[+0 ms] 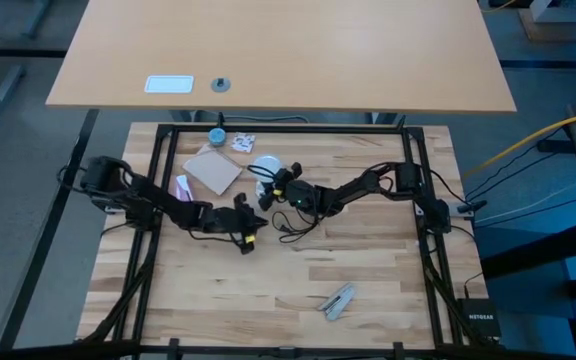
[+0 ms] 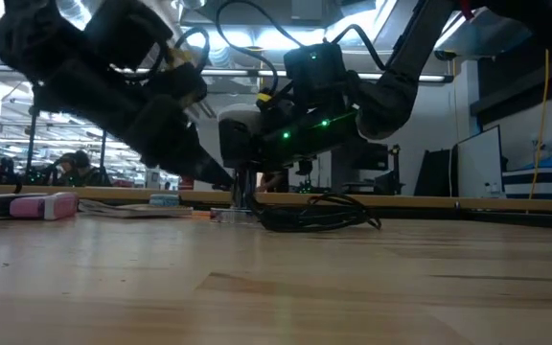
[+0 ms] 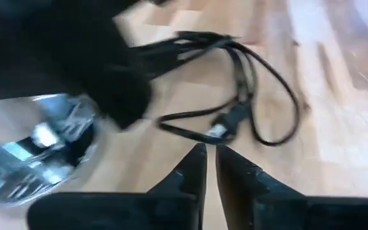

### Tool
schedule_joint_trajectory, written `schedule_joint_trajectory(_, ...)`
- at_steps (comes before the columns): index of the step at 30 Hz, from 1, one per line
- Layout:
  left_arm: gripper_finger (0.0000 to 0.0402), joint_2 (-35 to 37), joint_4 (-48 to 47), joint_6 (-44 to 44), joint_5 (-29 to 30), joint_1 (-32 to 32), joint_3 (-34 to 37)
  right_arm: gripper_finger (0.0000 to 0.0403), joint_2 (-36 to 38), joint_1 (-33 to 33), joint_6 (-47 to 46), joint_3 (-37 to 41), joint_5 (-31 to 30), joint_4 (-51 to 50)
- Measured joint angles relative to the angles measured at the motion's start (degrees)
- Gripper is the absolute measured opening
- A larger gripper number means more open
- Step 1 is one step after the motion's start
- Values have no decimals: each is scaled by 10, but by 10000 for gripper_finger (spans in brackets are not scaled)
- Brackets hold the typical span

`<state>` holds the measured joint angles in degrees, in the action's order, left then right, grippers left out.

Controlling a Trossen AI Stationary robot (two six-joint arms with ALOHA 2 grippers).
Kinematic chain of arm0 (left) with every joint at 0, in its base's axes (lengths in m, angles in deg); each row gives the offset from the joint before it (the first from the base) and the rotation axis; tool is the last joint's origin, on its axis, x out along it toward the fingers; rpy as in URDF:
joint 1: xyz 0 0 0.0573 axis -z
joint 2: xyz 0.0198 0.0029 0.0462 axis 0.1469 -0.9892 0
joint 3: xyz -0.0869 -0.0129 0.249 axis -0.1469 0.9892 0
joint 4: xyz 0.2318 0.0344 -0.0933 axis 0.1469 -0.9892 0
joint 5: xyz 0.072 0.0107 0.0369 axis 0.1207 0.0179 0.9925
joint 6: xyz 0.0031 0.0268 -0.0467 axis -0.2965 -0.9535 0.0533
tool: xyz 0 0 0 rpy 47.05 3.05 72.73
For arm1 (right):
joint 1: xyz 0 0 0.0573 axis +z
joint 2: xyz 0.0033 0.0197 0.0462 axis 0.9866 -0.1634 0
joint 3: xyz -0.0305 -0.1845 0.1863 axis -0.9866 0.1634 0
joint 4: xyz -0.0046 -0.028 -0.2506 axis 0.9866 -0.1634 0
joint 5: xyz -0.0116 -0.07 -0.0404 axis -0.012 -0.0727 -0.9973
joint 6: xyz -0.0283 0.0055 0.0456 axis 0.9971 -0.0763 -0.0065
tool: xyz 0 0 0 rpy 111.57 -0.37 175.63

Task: Screw lightbulb
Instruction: Remove the lightbulb from the lamp

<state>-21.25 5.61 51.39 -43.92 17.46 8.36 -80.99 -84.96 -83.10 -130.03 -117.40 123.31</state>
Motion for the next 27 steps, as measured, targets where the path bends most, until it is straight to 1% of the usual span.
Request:
schedule_joint_trajectory(4,16,-48,44,-26,-16,-1,0,165,0,0,2,0,0,0)
schedule_joint_trajectory(9,18,-79,37,-24,-16,-2,-14,165,0,0,2,0,17,0)
schedule_joint_trajectory(11,30,-80,26,-24,-16,-2,-20,165,0,0,2,0,21,-1)
schedule_joint_trajectory(14,58,-80,13,-38,-16,-1,-29,165,0,0,3,0,22,-1)
schedule_joint_trajectory(19,116,-80,12,-102,-16,11,-36,165,0,-2,9,-1,21,-2)
schedule_joint_trajectory(21,132,-80,7,-126,-10,18,-38,165,0,-2,16,-1,23,-1)
schedule_joint_trajectory(25,147,-80,-24,-173,6,24,-38,165,0,-2,17,-1,25,-1)
schedule_joint_trajectory(27,148,-80,-27,-175,7,23,-37,165,0,-2,17,-1,25,-1)
